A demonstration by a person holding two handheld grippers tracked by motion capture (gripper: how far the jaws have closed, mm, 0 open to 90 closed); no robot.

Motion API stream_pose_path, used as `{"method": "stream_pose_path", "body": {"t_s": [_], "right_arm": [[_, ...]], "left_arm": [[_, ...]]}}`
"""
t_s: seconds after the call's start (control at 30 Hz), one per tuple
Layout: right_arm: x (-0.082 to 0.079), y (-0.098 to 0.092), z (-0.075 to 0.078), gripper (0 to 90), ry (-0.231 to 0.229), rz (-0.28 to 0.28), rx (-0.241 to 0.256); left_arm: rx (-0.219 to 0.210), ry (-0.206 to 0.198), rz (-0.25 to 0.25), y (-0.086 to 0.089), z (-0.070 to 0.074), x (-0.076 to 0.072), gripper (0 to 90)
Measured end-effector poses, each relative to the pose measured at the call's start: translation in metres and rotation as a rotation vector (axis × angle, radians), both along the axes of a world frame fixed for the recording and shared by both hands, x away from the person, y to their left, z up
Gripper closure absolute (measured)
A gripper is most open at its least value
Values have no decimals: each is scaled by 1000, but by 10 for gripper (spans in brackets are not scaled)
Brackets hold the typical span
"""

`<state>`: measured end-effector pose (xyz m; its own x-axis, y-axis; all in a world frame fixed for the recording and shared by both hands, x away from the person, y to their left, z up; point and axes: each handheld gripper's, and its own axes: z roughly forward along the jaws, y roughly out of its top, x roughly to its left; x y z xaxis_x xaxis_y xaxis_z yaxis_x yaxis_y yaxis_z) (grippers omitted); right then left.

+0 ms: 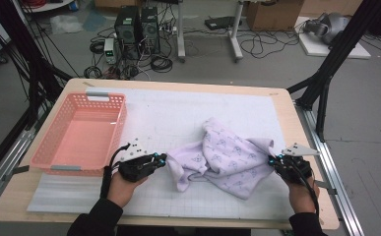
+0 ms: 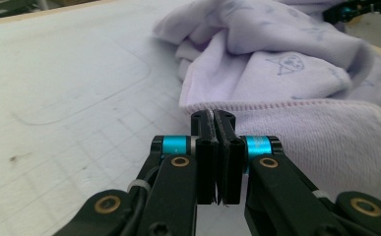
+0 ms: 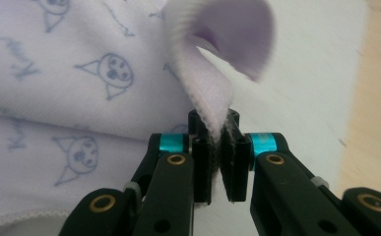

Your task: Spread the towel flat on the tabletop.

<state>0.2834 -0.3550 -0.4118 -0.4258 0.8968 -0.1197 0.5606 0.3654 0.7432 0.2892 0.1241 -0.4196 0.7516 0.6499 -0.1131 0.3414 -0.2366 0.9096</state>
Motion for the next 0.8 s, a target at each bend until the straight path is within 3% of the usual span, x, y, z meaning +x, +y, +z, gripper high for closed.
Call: {"method": "stream_pose_path", "body": {"t_s": [0.03,0.07,0.1,0.2,0.23,0.27,0.33,0.37,0.43,0.5,0.53,0.6,0.63,0.67,0.7,0.77,0.8], "right_arm": [[0,-11,-3,848,15,-54,-19],[0,-11,-3,848,15,-54,-19],[-2,-20,-5,845,25,-96,-26],[-4,-26,-5,786,9,-106,-2],[-6,-27,1,648,-32,-122,15],[-7,-26,6,575,-58,-147,14],[-8,-25,11,538,-85,-164,18],[-9,-18,22,437,-152,-188,2],[-9,-12,27,427,-177,-184,11],[-5,11,38,406,-201,-59,48],[-5,11,38,406,-201,-59,48],[2,33,36,386,-176,40,77],[11,57,28,377,-139,110,41],[11,57,28,377,-139,110,41],[23,80,15,377,-97,174,-7],[35,96,0,378,-38,216,-6],[35,96,0,378,-38,216,-6]], "left_arm": [[-4,-2,18,2,1,0,876],[-8,0,31,5,2,1,876],[-15,0,44,8,2,1,875],[-29,-5,56,13,5,3,875],[-31,-7,58,14,6,3,874],[-35,-14,66,14,7,3,873],[-38,-17,72,15,7,3,873],[-38,-17,75,15,8,3,872],[-43,-19,77,16,8,4,872],[-43,-18,75,16,8,4,872],[-41,-19,75,16,7,4,872],[-41,-19,76,16,7,4,871],[-40,-20,76,16,7,4,871],[-40,-21,78,16,8,4,871],[-40,-23,79,16,8,4,871],[-52,-18,81,17,8,4,871],[-63,-18,81,18,9,4,871]]}}
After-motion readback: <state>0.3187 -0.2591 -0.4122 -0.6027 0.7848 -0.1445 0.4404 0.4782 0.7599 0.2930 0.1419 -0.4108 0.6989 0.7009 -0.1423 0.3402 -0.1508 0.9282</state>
